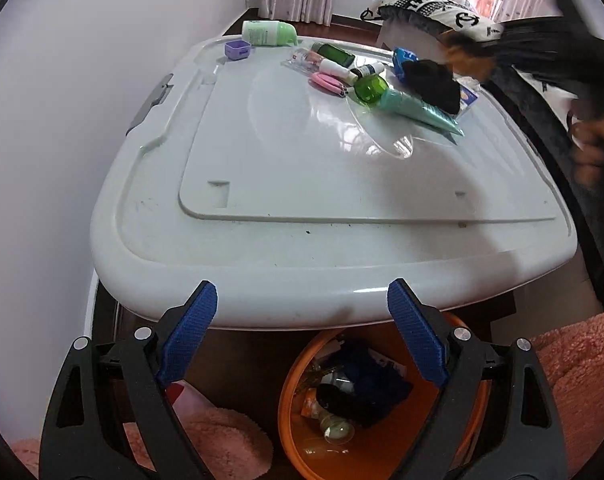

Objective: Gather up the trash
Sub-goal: 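Grasp the orange-and-black sock with right tool while left grasps a black sock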

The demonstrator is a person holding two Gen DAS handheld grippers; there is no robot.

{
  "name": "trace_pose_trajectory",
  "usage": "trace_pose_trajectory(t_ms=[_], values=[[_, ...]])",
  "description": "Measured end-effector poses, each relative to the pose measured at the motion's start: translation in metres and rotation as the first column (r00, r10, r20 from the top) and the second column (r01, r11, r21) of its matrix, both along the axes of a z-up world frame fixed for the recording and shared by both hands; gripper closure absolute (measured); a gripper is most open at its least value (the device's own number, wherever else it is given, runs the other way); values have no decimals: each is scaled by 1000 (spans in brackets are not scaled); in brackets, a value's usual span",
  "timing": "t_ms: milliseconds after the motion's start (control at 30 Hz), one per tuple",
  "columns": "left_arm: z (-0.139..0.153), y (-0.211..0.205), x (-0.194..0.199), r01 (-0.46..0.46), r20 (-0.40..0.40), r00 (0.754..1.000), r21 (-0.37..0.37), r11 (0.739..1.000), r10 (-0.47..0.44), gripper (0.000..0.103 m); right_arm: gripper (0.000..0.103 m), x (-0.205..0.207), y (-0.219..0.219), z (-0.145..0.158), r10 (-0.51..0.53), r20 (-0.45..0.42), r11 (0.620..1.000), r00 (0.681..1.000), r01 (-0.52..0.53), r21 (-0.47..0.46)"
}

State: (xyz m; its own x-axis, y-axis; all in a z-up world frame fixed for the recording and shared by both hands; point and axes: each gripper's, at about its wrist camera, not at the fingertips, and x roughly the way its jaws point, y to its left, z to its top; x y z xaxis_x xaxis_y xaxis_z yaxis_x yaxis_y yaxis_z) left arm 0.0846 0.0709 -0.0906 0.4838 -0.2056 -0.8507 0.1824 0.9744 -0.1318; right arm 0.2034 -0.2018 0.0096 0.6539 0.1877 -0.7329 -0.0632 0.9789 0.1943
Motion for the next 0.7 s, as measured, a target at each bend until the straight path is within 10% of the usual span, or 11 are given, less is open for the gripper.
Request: trace_pose_trajectory(t_ms=[267, 700], values=[[18, -46, 37, 72, -11, 997, -69, 995, -73, 18, 91, -82, -75, 14, -172, 122, 976, 977, 153, 154], [20, -189, 245, -42, -87, 996, -129, 991, 31, 18, 90, -85, -120, -17, -213, 64, 928, 975, 181, 326]])
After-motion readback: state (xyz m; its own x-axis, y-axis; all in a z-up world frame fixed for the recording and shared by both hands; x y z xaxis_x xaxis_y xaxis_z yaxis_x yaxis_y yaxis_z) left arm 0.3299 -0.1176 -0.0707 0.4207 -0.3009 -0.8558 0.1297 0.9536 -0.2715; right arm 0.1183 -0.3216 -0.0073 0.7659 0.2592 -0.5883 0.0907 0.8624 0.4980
